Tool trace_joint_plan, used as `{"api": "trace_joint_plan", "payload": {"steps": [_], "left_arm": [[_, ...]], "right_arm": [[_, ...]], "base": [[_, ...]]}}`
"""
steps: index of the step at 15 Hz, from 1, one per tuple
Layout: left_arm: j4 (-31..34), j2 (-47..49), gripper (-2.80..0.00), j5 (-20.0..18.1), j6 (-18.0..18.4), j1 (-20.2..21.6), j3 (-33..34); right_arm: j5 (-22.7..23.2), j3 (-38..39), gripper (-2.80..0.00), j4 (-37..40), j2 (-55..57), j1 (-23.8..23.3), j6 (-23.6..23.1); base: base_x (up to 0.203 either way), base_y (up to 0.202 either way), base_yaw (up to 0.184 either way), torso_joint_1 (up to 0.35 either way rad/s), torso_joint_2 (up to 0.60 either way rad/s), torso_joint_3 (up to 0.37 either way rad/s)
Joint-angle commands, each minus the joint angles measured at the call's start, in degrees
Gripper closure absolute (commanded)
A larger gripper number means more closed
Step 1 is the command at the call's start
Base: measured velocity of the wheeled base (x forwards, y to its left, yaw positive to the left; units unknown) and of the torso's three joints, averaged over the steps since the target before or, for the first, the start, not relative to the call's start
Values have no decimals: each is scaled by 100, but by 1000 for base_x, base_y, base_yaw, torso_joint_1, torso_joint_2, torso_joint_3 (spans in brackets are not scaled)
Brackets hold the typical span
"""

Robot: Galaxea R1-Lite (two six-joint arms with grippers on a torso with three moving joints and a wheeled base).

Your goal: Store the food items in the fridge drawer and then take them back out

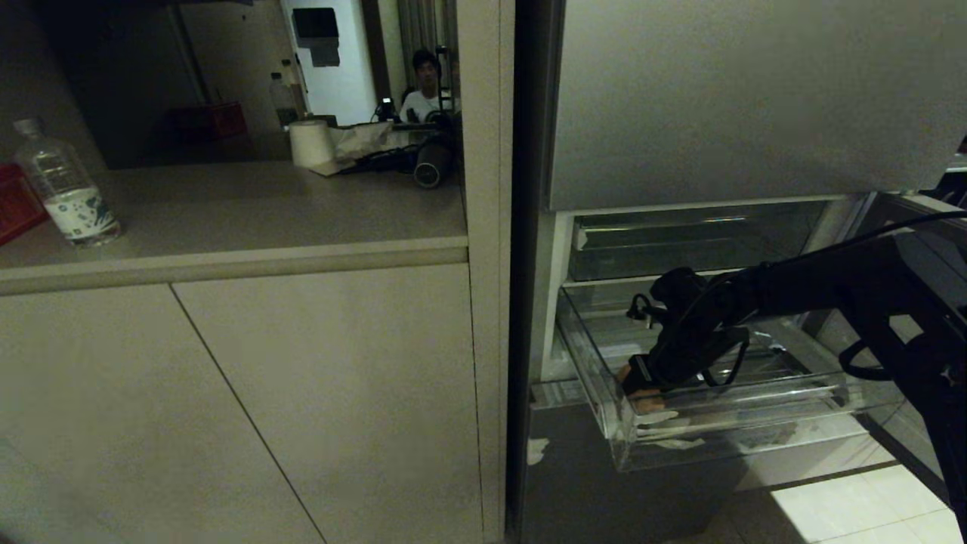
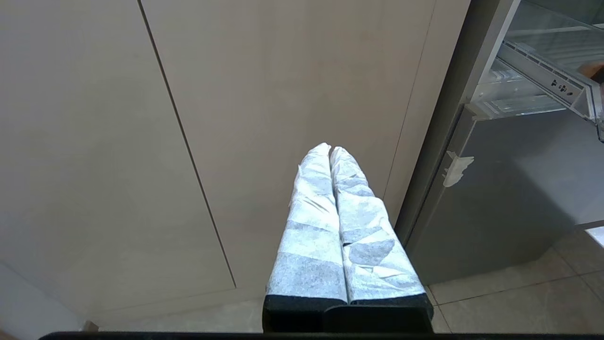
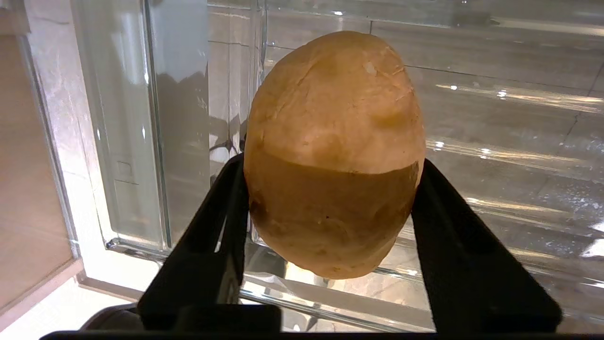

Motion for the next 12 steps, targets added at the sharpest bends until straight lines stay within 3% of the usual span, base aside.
{"api": "trace_joint_plan", "payload": {"steps": [1,12], "left_arm": [[-1,9,0,-5,-1,0,0],[-1,9,0,0,-1,0,0]], "right_arm": [[5,29,0,10,21,3,24],[-43,383,0,-587,-719,-111,122]], "base": [[0,0,0,0,0,0],[0,0,0,0,0,0]]}}
